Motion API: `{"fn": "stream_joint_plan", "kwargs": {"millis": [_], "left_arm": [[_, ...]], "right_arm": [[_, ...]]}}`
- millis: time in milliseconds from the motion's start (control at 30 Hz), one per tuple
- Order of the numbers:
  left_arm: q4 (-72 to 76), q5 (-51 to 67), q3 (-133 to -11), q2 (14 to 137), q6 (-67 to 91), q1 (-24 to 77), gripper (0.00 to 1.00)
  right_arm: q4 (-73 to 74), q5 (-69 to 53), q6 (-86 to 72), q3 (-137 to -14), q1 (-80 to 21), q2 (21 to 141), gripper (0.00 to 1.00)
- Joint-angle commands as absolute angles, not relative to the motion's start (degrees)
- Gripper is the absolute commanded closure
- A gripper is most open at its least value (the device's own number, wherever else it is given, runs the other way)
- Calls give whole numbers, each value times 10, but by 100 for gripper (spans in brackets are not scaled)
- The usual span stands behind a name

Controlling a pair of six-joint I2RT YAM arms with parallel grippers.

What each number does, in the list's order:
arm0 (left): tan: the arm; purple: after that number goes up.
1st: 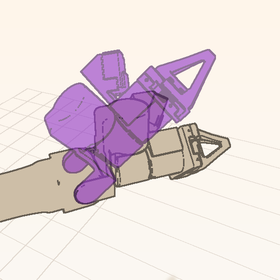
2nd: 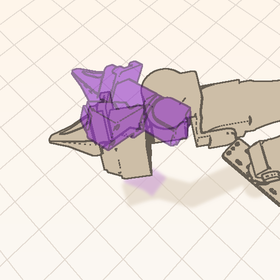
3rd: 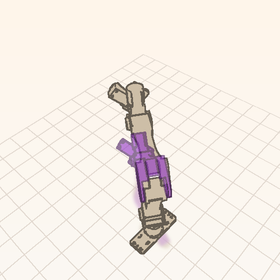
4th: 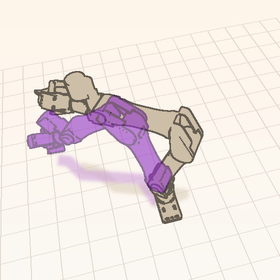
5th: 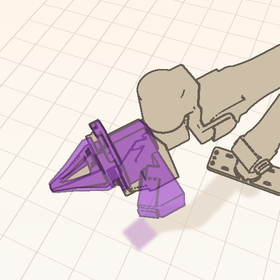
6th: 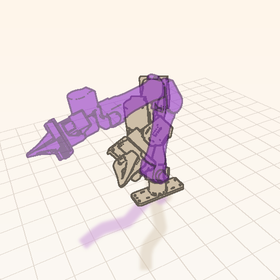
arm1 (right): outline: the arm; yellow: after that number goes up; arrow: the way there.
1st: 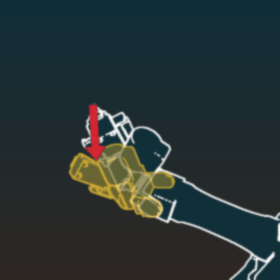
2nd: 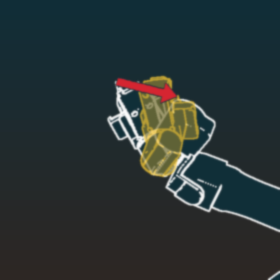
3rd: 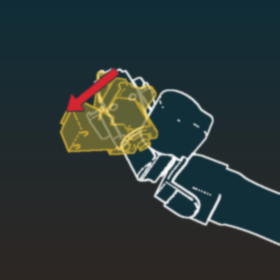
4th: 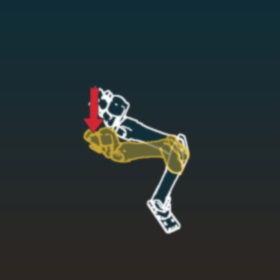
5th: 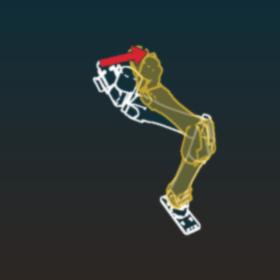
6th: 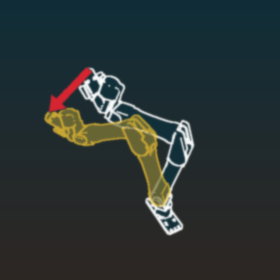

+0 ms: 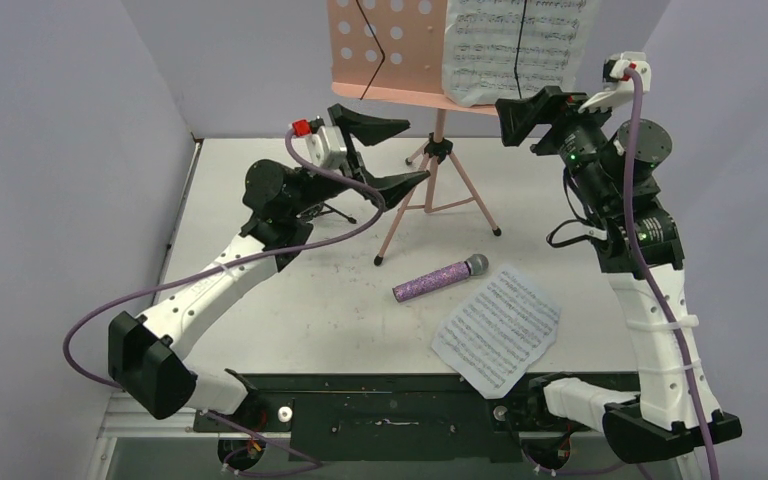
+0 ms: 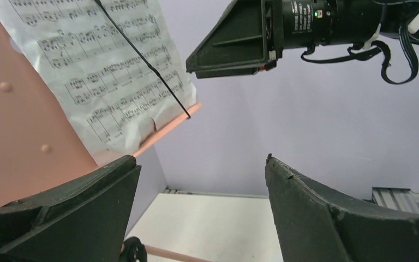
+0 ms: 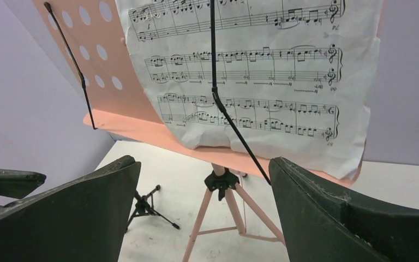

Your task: Set up the instrument practice props

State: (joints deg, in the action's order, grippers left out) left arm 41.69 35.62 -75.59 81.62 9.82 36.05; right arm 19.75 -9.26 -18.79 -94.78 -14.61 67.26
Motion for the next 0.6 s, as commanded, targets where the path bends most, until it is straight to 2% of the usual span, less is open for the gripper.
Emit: {"fn": "stream_joint_plan", "kwargs": {"millis": [0,333,567], "left_arm": [[396,338,-701,755,75,375,15],[338,257,-493,681,78,464,14],[257,193,-442,703,82,521,13]], "right_arm": [[212,-79,-184,-929,-146,627,8],[312,-62,-220,-807,-146,529,7],[337,-45,-238,-704,-146,481,7]]}}
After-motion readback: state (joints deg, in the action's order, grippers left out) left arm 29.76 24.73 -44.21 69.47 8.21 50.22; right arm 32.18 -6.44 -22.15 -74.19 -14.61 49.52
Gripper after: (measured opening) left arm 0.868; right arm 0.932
